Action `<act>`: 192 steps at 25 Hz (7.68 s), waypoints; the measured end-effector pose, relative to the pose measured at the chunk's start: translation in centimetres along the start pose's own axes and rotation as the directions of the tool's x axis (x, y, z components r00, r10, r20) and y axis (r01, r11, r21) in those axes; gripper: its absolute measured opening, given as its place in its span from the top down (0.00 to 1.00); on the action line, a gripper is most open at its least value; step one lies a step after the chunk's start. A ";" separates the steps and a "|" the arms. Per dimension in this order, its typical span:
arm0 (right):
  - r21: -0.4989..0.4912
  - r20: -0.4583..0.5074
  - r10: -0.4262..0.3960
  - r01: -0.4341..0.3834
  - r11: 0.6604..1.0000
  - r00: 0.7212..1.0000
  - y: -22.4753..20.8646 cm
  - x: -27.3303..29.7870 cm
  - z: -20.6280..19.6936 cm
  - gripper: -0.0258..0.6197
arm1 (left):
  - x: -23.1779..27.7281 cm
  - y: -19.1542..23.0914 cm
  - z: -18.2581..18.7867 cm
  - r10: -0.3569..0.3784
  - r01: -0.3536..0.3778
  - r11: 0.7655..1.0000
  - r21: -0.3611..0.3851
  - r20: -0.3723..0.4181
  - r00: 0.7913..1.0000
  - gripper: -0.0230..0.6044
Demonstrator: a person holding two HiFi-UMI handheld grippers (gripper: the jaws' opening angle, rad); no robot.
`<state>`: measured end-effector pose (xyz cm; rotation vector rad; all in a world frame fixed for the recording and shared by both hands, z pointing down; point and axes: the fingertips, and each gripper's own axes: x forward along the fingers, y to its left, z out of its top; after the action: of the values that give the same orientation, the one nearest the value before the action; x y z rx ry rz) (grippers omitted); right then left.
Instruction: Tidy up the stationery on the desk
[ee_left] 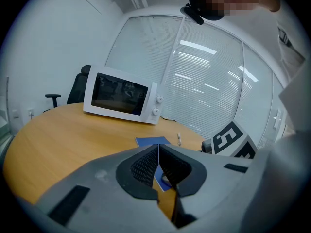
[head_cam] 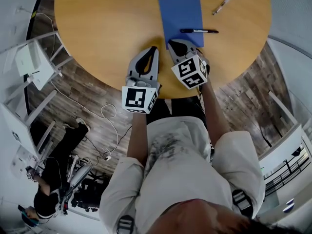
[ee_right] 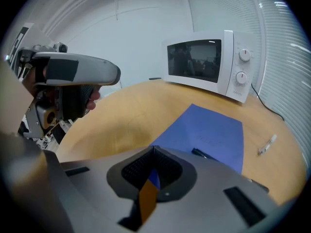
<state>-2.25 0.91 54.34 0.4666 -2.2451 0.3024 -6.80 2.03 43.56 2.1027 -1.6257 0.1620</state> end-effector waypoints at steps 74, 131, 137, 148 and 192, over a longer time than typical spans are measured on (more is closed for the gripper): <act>-0.145 0.015 -0.122 0.123 0.982 0.992 6.3 -0.6 4.2 0.73 | -4.6 5.8 -2.7 -0.070 0.070 0.997 -0.018 -0.060 0.996 0.94; 0.295 -0.147 -0.340 0.369 0.881 0.929 -2.2 -0.7 -0.5 0.81 | 0.0 3.2 -2.9 -0.139 0.139 0.990 -0.009 -0.115 0.984 0.94; 0.271 -0.150 -0.324 0.354 0.895 0.934 -1.4 -0.7 -0.5 0.77 | 0.2 3.0 -2.9 -0.151 0.151 0.988 -0.005 -0.121 0.981 0.94; 0.296 -0.098 -0.251 0.269 0.916 0.963 0.3 -0.3 0.9 0.75 | -0.3 3.1 -3.1 -0.153 0.154 0.988 -0.004 -0.123 0.981 0.94; 0.310 0.005 -0.474 0.450 0.838 0.880 -12.5 -7.3 -0.2 0.83 | 6.5 -2.6 -0.8 -0.187 0.193 0.979 0.060 -0.093 0.978 0.95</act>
<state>7.61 -8.59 49.69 1.1840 -2.0842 0.3751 -2.36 -2.89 45.89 2.2566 -1.3790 0.2456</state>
